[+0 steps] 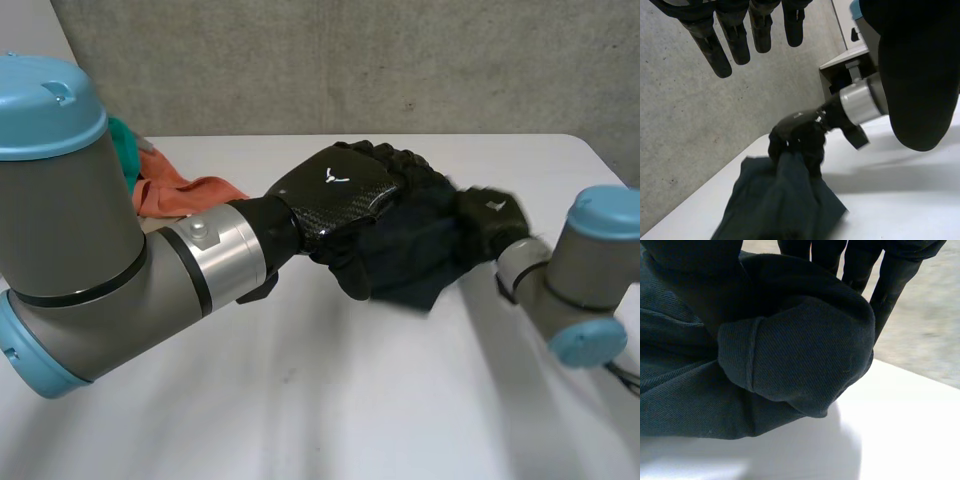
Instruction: Fold the laundry.
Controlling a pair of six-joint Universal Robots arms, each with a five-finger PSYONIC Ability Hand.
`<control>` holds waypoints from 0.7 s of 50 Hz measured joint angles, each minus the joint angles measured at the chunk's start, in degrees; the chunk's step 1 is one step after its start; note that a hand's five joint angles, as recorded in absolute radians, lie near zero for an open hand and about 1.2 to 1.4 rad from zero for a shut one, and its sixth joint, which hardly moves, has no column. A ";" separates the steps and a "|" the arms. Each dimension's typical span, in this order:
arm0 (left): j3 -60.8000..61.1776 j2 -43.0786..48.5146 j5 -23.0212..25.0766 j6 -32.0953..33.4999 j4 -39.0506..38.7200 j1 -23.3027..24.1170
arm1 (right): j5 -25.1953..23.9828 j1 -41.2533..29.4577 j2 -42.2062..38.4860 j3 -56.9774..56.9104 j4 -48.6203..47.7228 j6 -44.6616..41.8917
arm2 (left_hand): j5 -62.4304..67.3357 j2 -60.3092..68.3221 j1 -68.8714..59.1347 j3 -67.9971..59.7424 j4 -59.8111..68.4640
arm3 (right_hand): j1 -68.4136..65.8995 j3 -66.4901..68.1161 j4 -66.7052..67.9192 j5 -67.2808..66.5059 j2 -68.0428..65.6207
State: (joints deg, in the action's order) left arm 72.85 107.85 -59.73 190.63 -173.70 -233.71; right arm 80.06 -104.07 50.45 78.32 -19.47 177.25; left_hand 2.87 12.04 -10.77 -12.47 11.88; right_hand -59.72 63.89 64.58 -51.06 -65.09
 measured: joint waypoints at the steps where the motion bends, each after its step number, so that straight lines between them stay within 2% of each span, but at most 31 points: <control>1: -0.05 0.00 -0.05 0.00 -0.01 0.00 | 0.08 1.01 -0.91 -1.68 0.24 -0.11 | 0.00 0.00 0.00 0.00 0.00 | 0.00 0.00 0.00 -0.16 -0.05; 13: -0.81 -0.34 -1.98 0.00 -0.06 0.24 | 0.55 16.28 -20.13 -34.51 11.35 -0.97 | -0.05 0.00 0.00 0.02 0.00 | 0.00 0.44 1.45 -1.22 -0.37; 19: -1.36 -0.54 -2.44 0.04 -0.06 0.53 | 0.37 23.38 -33.48 -58.59 22.32 -1.29 | -0.12 0.00 0.00 0.02 0.00 | 0.00 0.44 1.45 -1.88 -0.37; 22: -1.47 -0.54 -2.46 0.06 -0.06 0.63 | -0.18 24.89 -36.85 -65.09 25.95 -1.45 | -0.13 0.00 0.00 0.02 0.00 | 0.14 -0.07 1.06 -1.82 0.21; 27: -1.53 -0.42 -2.44 0.09 -0.06 0.72 | -0.24 26.02 -39.72 -70.97 28.92 -1.95 | -0.14 0.00 0.00 0.02 0.00 | 39.24 -41.61 -41.32 38.49 43.46; 28: -1.53 -0.38 -2.43 0.09 -0.06 0.72 | -0.11 26.05 -39.76 -71.06 28.86 -2.04 | -0.14 0.00 0.00 0.02 0.00 | 40.79 -42.49 -42.23 40.19 44.29; 29: -1.52 -0.25 -2.43 0.08 -0.07 0.72 | 0.80 26.14 -39.77 -71.11 28.33 -2.68 | -0.14 0.00 0.00 0.02 0.00 | 46.58 -50.50 -50.66 47.54 52.01; 35: -1.34 0.15 -2.42 0.02 -0.07 0.72 | 6.94 26.52 -39.18 -69.30 24.20 -10.19 | -0.15 0.00 0.00 0.02 0.00 | 46.91 -51.83 -52.25 48.07 53.03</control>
State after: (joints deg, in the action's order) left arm 71.51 108.00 -62.15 190.66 -173.77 -232.99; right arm 86.99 -77.54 11.27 9.01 4.73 167.06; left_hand 2.73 12.04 -10.77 -12.45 11.88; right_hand -12.81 12.05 12.33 -2.99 -12.06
